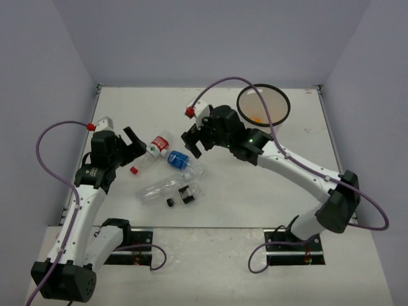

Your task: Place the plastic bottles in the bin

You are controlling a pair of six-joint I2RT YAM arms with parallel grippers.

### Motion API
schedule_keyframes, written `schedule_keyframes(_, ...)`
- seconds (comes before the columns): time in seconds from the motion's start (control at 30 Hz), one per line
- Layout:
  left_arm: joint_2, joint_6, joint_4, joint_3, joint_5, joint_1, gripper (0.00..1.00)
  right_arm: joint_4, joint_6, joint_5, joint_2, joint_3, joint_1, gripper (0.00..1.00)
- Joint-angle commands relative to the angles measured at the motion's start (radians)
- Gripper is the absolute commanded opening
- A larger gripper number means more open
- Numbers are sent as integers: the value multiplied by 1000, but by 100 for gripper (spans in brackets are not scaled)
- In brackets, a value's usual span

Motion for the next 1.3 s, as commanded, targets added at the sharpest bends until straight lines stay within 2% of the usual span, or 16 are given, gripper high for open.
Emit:
schedule_keyframes(0.0,-14,-17,-16,-4,-13,7,100,-15,-17,-65,152,97,16,99)
schedule_keyframes(0.27,2,-24,-11,-22,-18,7,100,-15,-2,-85,443,209,28,99)
schedule_keyframes(0.53,31,-20,-11,-27,-20,7,100,18,43,-57,589,233,28,99)
schedule_keyframes(0.7,32,-19,-15,-27,-21,7,100,23,64,-75,628,228,28,91)
schedule_keyframes(0.83,29,-19,-21,-24,-30,7,100,49,57,-87,633,199,28,71)
schedule_keyframes(0.87,26,-20,-24,-24,-35,7,100,50,58,-87,628,194,28,61)
schedule_keyframes(0.97,13,-22,-25,-25,-46,7,100,54,60,-88,597,173,28,43)
schedule_keyframes(1.03,7,-20,-24,-25,-47,7,100,55,58,-79,561,159,28,38)
schedule_keyframes(1.27,3,-15,-18,-25,-46,8,100,61,63,18,359,92,28,35)
